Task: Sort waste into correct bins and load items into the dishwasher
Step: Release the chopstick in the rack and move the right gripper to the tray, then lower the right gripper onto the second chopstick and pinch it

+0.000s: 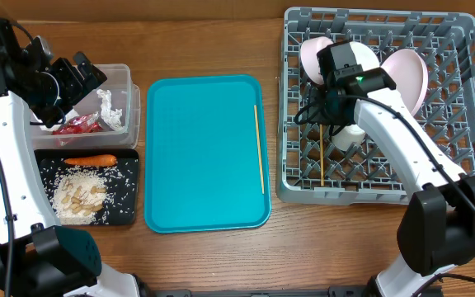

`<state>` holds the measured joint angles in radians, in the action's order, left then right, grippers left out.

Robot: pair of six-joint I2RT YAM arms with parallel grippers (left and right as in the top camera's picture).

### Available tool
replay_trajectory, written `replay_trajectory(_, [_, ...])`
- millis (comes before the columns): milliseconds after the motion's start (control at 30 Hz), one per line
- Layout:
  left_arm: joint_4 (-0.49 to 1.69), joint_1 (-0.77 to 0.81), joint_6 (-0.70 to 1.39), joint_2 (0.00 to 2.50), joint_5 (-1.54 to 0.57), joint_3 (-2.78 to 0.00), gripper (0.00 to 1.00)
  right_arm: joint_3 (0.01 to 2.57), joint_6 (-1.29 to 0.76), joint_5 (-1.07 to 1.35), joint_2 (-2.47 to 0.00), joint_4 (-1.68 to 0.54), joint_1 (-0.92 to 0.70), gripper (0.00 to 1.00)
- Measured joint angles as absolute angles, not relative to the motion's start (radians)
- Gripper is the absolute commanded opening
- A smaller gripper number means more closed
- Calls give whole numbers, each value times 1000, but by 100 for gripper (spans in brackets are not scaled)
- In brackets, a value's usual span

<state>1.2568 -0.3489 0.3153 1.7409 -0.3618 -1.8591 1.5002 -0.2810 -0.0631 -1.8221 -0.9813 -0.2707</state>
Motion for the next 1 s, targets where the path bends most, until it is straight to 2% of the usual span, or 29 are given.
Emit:
replay_trajectory(233, [1257, -349, 315, 1741, -362, -1859, 100, 1583, -319, 236, -1822, -899, -285, 40])
replay_trajectory(400, [1257, -349, 315, 1741, -362, -1859, 100, 1584, -348, 284, -1822, -875, -380, 41])
replay_trajectory(733, [1257, -349, 315, 1741, -362, -1859, 100, 1562, -522, -40, -1822, -796, -646, 41])
replay_trajectory(833, [1257, -349, 315, 1741, -362, -1859, 99, 1526, -570, -150, -1822, -736, -696, 42])
replay_trajectory(1000, [1257, -349, 315, 1741, -362, -1859, 100, 1479, -605, -257, -1829, -697, -717, 49])
